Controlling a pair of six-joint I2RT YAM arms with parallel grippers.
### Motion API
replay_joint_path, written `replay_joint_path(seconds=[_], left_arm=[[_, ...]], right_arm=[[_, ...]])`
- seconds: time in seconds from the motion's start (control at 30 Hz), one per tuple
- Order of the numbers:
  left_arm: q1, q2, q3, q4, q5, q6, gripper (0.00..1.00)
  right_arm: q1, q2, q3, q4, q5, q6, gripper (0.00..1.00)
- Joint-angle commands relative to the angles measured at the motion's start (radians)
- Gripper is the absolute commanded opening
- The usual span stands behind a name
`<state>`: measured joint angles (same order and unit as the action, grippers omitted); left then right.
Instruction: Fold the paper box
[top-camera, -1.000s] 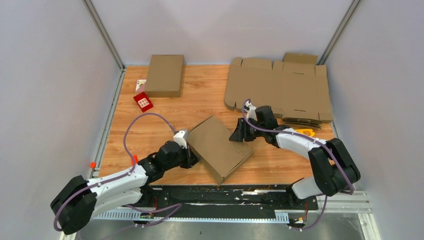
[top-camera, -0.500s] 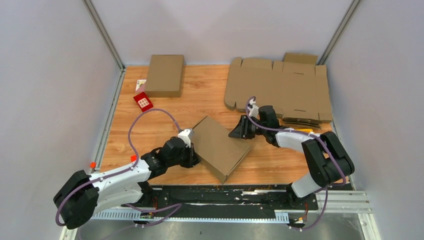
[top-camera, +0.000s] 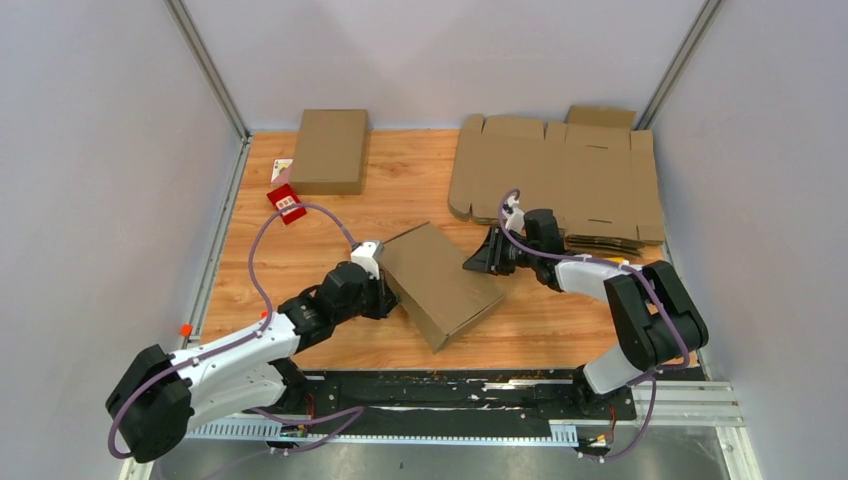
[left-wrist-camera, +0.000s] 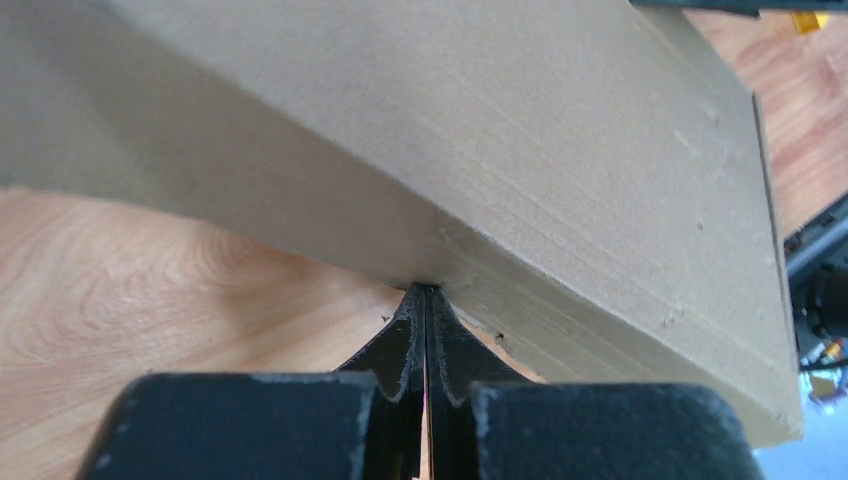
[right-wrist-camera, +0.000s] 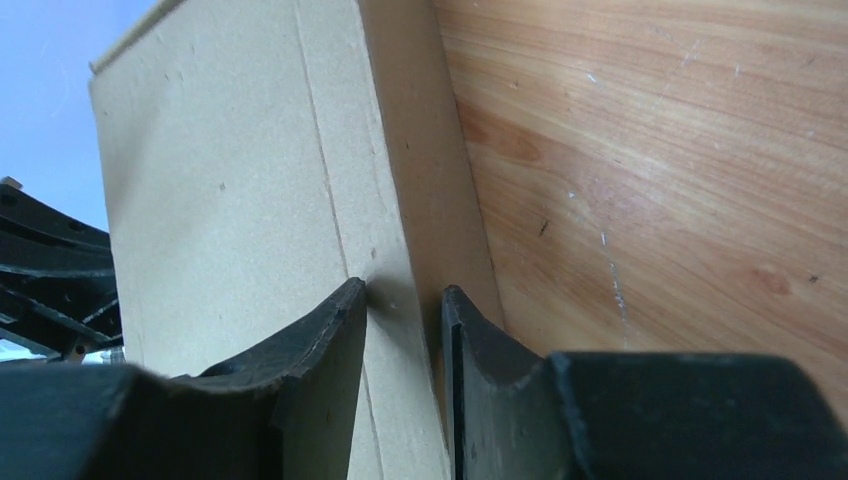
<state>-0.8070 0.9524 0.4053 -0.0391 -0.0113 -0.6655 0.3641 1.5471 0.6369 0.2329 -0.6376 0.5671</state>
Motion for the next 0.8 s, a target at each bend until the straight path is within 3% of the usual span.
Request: replay_joint_path(seconds=[0.0, 0.43, 0.77], left_arm=[[0.008, 0.031, 0.108, 0.483, -0.004, -0.029, 0.00], [0.011, 0.093, 0.208, 0.600, 0.069, -0.061, 0.00], [0.011, 0.157, 0.207, 0.615, 0.119, -0.092, 0.00]], right_arm=[[0.079, 0.021, 0.004, -0.083, -0.293, 0.014, 0.29], [0.074, -0.094, 0.026, -0.225, -0.198, -0.067, 0.54], [0.065, -0.151, 0.040, -0.322, -0.075, -0.104, 0.64]])
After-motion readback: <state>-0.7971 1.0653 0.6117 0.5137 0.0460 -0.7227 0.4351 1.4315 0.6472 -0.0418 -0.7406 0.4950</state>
